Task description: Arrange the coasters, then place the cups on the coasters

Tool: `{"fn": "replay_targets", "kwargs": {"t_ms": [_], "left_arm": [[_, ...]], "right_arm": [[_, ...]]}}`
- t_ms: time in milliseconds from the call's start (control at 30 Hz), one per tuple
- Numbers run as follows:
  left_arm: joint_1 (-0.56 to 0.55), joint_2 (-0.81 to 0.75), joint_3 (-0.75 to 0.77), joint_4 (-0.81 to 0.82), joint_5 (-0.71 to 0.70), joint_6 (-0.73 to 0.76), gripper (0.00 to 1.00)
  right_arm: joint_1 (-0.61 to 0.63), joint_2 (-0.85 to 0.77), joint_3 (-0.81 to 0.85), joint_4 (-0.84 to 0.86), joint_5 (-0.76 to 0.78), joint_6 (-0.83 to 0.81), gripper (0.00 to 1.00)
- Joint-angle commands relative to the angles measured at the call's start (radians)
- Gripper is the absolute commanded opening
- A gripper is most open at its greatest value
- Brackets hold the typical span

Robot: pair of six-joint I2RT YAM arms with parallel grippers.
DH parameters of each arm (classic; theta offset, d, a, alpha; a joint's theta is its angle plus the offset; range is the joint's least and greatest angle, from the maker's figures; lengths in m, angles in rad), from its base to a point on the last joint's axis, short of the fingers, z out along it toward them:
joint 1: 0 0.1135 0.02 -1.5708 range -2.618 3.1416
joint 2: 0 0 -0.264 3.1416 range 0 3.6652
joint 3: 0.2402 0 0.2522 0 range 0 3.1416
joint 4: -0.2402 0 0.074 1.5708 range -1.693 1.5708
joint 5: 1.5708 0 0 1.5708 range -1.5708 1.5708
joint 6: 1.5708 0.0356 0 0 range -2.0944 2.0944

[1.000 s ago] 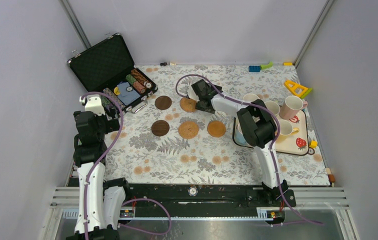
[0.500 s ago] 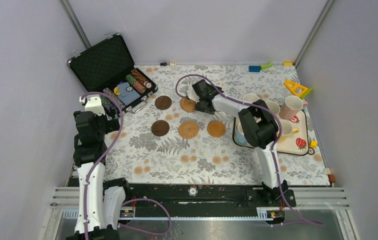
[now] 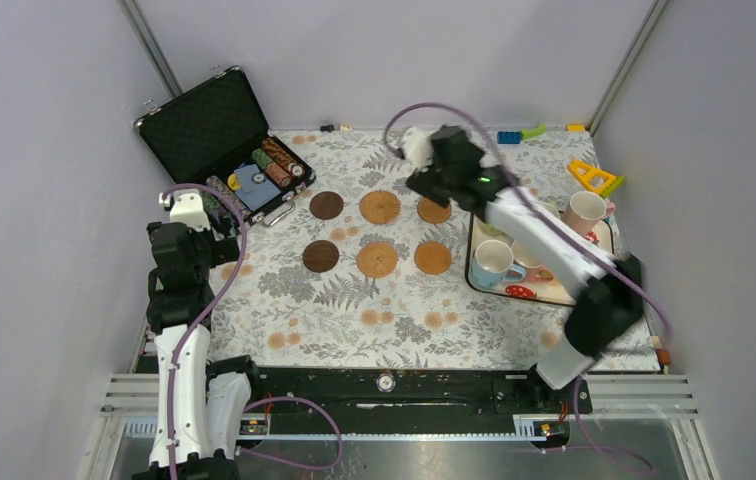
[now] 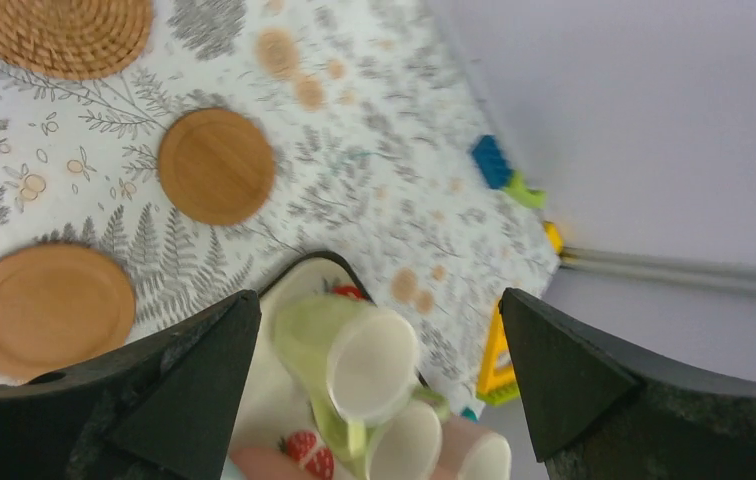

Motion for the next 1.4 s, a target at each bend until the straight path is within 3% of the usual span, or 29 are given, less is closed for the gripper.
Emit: {"fn": "replay_targets", "kwargs": {"t_ms": [0, 233, 400, 433, 467, 633, 800, 933, 1167, 1367], "left_arm": [[0.006, -0.016, 0.009, 0.025, 0.011, 0.001, 0.99], [0.006, -0.021, 0.015, 0.02, 0.001, -0.004, 0.99], [0.006, -0.004, 0.023, 0.014, 0.025, -0.007, 0.99], [0.006, 0.008, 0.026, 0.01, 0.024, -0.01, 0.99], [0.006, 0.011, 0.026, 0.01, 0.025, -0.01, 0.99], [0.006, 0.018, 0.032, 0.007, 0.03, -0.01, 0.99], [0.006, 0.026, 0.027, 0.01, 0.036, -0.009, 0.99], [0.006, 0.036, 0.027, 0.011, 0.022, -0.011, 0.99], [0.006, 0.046, 0.026, 0.016, 0.012, -0.009, 0.99], [0.006, 0.049, 0.023, 0.025, -0.012, -0.003, 0.99]], "right_arm": [[-0.04, -0.383, -0.182, -0.146, -0.151, 0.086, 0.98], [-0.204, -0.785, -0.508, -0.333, -0.205, 0.101, 0.98], [-0.52, -0.948, -0.618, -0.448, -0.351, 0.011, 0.98], [-0.674, -0.978, -0.659, -0.483, -0.434, -0.071, 0.98], [-0.731, -0.98, -0.67, -0.5, -0.463, -0.113, 0.98], [-0.962, -0.894, -0.629, -0.566, -0.587, -0.326, 0.98], [-1.079, -0.664, -0.445, -0.672, -0.642, -0.508, 0.98], [-1.11, -0.52, -0.312, -0.777, -0.662, -0.638, 0.98], [-1.111, -0.45, -0.366, -0.691, -0.651, -0.808, 0.98], [-1.12, -0.331, -0.313, -0.696, -0.655, -0.977, 0.98]]}}
